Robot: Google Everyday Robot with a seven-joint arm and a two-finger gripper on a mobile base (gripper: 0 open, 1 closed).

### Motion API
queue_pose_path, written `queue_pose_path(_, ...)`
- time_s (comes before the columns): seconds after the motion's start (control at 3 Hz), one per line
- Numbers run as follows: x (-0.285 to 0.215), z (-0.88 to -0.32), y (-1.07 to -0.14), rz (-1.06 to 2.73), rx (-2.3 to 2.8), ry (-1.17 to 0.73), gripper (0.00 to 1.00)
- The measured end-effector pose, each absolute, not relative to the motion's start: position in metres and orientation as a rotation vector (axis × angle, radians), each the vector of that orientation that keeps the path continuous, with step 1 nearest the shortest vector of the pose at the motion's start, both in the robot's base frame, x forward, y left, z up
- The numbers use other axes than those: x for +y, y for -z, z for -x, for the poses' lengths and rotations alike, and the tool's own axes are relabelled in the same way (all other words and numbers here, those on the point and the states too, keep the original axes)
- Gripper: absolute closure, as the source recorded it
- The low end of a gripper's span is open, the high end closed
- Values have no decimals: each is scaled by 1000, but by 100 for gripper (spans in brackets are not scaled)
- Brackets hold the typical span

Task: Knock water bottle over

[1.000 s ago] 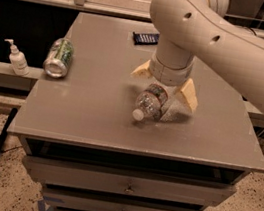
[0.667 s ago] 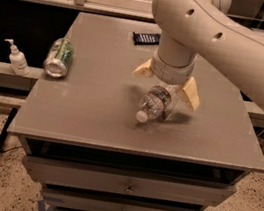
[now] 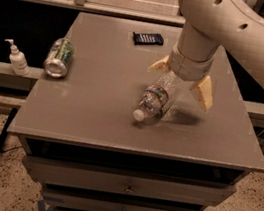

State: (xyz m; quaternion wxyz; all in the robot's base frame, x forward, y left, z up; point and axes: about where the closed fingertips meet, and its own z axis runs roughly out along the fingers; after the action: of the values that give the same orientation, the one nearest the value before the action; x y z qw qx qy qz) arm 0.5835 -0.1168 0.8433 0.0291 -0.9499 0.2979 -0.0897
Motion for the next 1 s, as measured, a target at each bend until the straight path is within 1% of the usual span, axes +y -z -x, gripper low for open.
queue_pose_path(0.67,-173,-606,-874,2509,1355,-11,0)
queue_pose_path(1.0,-199,-616,-896,2208,1527,-151,0)
